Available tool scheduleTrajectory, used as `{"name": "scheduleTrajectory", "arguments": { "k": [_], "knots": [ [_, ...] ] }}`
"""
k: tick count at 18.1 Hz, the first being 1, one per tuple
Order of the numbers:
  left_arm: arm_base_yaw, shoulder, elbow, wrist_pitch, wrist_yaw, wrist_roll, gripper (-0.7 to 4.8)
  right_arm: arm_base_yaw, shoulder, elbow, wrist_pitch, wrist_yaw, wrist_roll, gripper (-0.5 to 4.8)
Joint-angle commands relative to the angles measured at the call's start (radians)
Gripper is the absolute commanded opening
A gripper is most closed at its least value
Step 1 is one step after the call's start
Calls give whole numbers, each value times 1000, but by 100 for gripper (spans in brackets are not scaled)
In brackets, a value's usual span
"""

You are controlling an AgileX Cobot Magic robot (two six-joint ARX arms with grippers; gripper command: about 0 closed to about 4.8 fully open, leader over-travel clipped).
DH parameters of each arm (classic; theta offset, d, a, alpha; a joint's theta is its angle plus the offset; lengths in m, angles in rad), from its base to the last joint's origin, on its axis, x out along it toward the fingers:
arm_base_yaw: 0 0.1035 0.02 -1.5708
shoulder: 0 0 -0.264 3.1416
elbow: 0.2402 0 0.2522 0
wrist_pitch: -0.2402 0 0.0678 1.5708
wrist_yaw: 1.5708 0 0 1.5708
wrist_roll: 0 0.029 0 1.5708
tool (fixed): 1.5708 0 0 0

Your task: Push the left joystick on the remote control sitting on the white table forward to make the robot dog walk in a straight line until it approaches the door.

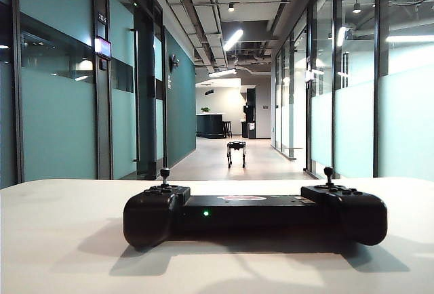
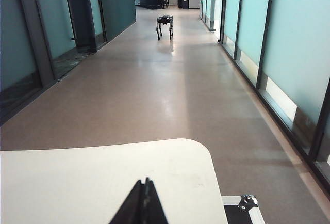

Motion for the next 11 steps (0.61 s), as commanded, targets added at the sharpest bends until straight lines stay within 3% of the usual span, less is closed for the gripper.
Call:
{"name": "scheduleTrajectory", "arguments": {
  "k": [1, 11],
  "knots": [
    [0, 0, 3, 6, 1, 3, -5, -2, -3, -5, 11, -43, -3, 0],
    [0, 0, 3, 6, 1, 3, -5, -58, -3, -5, 10, -57, -3, 0]
  ]
}}
